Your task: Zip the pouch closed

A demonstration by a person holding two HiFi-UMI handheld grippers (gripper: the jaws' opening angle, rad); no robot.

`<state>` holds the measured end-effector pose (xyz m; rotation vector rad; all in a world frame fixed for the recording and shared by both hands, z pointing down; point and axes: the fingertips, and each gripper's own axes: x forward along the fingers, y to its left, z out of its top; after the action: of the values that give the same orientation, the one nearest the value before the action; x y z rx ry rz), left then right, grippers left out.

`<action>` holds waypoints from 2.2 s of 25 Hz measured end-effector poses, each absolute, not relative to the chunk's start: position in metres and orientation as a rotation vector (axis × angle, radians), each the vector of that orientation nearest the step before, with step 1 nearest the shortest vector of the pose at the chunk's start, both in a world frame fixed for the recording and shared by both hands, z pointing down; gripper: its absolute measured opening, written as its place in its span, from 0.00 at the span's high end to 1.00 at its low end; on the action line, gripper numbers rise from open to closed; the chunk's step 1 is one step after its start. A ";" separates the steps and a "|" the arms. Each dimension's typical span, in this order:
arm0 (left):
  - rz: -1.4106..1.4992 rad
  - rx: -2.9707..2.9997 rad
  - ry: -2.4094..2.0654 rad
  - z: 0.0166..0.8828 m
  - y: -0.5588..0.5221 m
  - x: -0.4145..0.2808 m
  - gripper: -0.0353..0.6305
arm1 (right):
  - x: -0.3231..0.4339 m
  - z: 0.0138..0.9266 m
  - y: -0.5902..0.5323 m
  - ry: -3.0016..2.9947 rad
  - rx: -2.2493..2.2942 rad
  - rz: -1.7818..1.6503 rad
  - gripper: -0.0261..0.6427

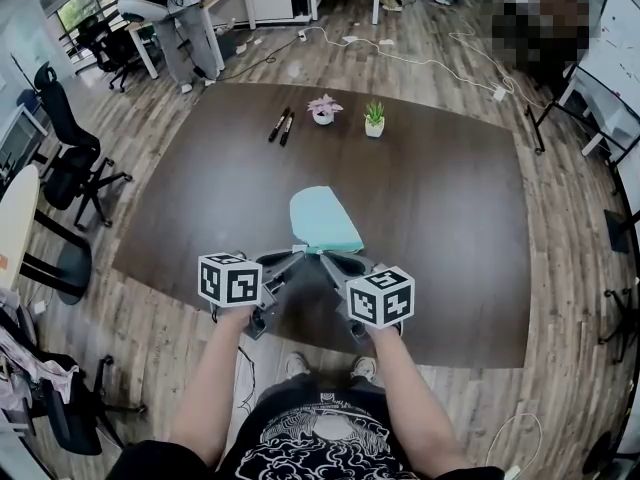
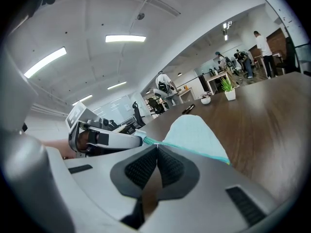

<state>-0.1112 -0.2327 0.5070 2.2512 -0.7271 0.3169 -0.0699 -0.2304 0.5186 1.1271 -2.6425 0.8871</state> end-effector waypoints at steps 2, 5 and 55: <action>0.322 2.255 -0.744 0.507 -0.234 -0.112 0.91 | -0.070 0.519 -0.230 -2.642 1.134 0.883 0.96; 0.323 2.259 -0.766 0.508 -0.235 -0.114 0.91 | -0.072 0.519 -0.231 -2.644 1.144 0.878 0.96; 0.224 2.161 -1.050 0.513 -0.248 -0.159 0.91 | -0.054 0.532 -0.232 -2.590 1.252 0.943 0.96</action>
<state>-0.1588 -0.2483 0.5128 2.1614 -1.0496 0.2238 -0.0543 -0.2319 0.5323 1.2516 -2.5905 0.9432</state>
